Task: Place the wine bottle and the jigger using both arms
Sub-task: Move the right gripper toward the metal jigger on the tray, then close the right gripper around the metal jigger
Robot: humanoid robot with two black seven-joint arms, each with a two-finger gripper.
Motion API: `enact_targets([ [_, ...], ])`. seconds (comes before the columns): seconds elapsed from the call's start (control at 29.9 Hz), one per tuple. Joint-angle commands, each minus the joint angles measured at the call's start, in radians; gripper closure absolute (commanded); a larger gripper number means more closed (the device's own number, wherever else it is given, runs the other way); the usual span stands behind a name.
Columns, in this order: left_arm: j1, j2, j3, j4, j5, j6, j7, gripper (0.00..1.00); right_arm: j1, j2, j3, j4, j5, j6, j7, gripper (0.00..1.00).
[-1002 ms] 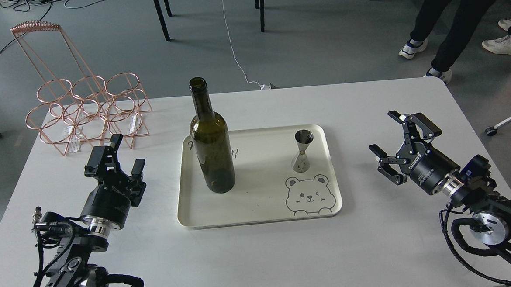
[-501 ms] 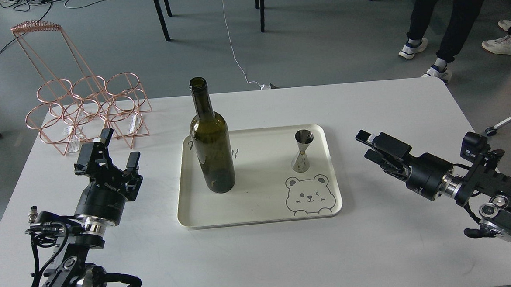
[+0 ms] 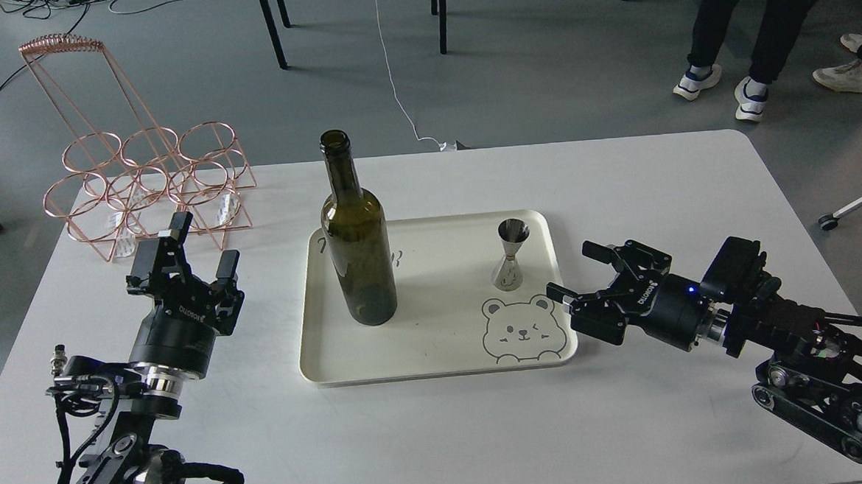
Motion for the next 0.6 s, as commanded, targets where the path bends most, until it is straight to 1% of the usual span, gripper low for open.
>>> enact_targets([
  [0.0, 0.002, 0.0, -0.002, -0.001, 0.0, -0.001, 0.0, 0.02, 0.025, 0.078, -0.001, -0.088, -0.071, -0.046, 0.0, 0.01],
  [0.2, 0.002, 0.0, -0.002, -0.001, 0.0, -0.001, 0.0, 0.02, 0.071, 0.182, -0.007, -0.21, -0.086, -0.052, 0.0, 0.01],
  [0.33, 0.002, 0.0, -0.002, -0.001, 0.0, -0.001, 0.0, 0.02, 0.1, 0.236, -0.025, -0.286, -0.086, -0.052, 0.0, 0.04],
  [0.43, 0.002, 0.0, -0.002, -0.001, 0.0, -0.001, 0.0, 0.02, 0.121, 0.282, -0.045, -0.357, -0.086, -0.06, 0.0, 0.08],
  [0.5, 0.002, 0.0, -0.002, -0.001, 0.0, -0.001, 0.0, 0.02, 0.131, 0.309, -0.05, -0.4, -0.086, -0.086, 0.0, 0.12],
  [0.57, 0.002, 0.0, -0.002, -0.001, 0.0, -0.001, 0.0, 0.02, 0.132, 0.334, -0.053, -0.431, -0.086, -0.095, 0.0, 0.2],
])
